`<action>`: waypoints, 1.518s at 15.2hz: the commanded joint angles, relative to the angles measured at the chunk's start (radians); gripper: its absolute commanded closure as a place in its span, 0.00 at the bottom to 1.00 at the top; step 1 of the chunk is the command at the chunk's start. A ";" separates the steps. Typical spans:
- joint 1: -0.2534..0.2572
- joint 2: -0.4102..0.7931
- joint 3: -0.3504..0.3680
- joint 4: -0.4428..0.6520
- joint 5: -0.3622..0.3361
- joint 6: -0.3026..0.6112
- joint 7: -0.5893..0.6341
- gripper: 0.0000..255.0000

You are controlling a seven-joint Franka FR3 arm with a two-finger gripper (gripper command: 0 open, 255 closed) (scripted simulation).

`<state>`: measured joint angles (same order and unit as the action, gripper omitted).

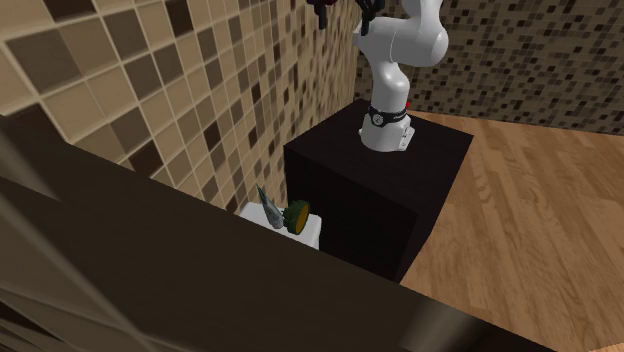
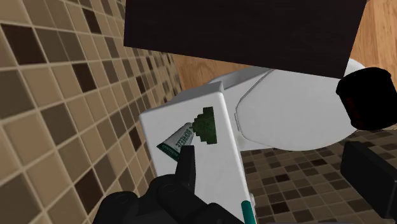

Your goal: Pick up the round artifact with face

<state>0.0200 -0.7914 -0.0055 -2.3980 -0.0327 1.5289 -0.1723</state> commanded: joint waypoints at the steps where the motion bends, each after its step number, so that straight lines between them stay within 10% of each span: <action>1: 0.000 0.000 0.000 0.000 0.000 0.000 0.000 0.00; 23: -0.020 0.579 -0.028 -0.288 -0.079 0.863 -0.010 0.00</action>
<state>0.0031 -0.2543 -0.0309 -2.6881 -0.1050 2.3499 -0.1810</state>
